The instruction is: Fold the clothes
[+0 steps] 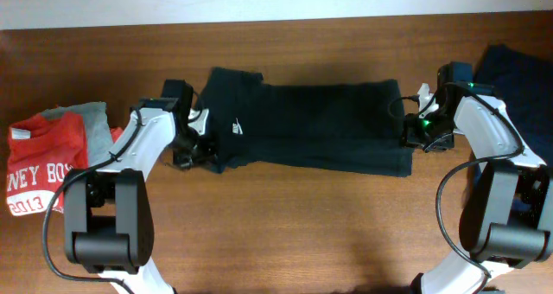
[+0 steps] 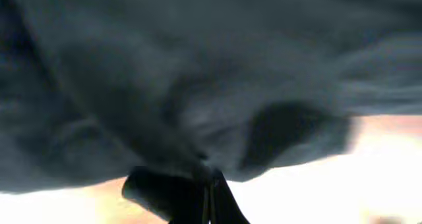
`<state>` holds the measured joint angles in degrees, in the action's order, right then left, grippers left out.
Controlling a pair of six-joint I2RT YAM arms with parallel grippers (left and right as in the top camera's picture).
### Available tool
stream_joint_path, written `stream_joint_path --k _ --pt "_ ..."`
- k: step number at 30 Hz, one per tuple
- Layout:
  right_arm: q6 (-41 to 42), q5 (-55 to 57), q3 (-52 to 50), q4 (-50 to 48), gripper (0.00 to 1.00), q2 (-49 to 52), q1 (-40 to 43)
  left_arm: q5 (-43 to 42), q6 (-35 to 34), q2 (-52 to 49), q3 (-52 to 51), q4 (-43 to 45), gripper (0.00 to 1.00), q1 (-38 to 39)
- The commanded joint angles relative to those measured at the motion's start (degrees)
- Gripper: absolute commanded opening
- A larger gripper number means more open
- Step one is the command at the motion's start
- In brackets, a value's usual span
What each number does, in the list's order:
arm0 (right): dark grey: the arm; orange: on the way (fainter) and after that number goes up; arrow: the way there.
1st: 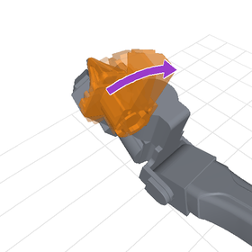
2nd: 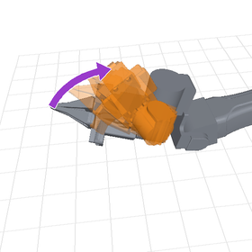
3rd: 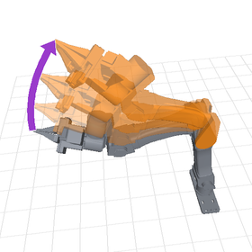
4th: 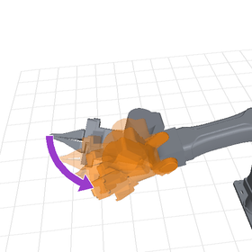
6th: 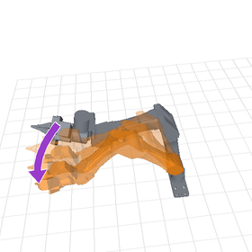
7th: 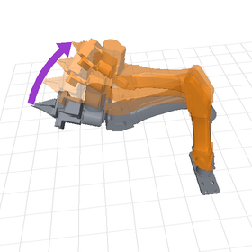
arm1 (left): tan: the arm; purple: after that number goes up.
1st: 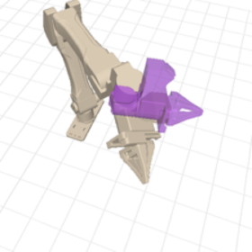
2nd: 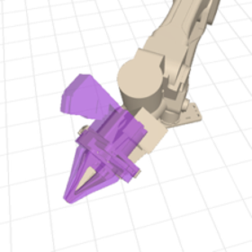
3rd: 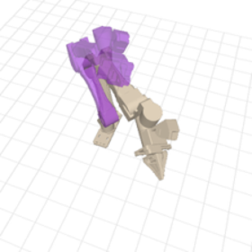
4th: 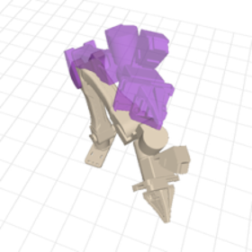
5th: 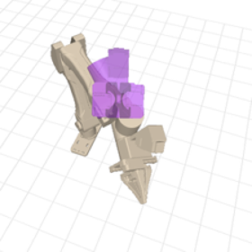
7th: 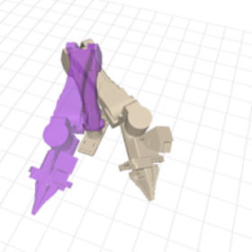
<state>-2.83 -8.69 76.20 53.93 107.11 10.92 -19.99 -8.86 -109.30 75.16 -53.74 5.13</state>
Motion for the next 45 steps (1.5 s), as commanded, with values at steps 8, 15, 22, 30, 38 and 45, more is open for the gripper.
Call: stream_joint_path --k 8,15,22,30,38,45 --pt "0.0 0.3 0.0 0.1 0.45 0.3 -0.5 0.4 -3.5 3.3 11.3 10.7 0.02 -0.8" --pt "0.0 0.3 0.0 0.1 0.45 0.3 -0.5 3.1 -4.4 2.3 11.2 4.1 0.51 -0.5" --pt "-1.0 0.2 -0.2 1.0 0.42 0.3 -0.5 8.0 -4.3 2.2 9.9 -2.1 0.51 -0.4" --pt "-1.3 -0.2 -4.9 -1.4 0.41 0.3 -0.5 9.4 -4.3 1.3 0.9 4.3 0.49 -0.4" --pt "-1.3 -2.1 -9.4 -6.1 0.41 0.5 -0.5 10.0 -1.8 -3.3 -1.6 7.5 0.5 -0.4" --pt "-1.3 -1.9 -9.5 -4.3 0.41 4.0 -0.5 9.8 -1.8 -8.5 -1.6 3.5 0.5 -0.4"
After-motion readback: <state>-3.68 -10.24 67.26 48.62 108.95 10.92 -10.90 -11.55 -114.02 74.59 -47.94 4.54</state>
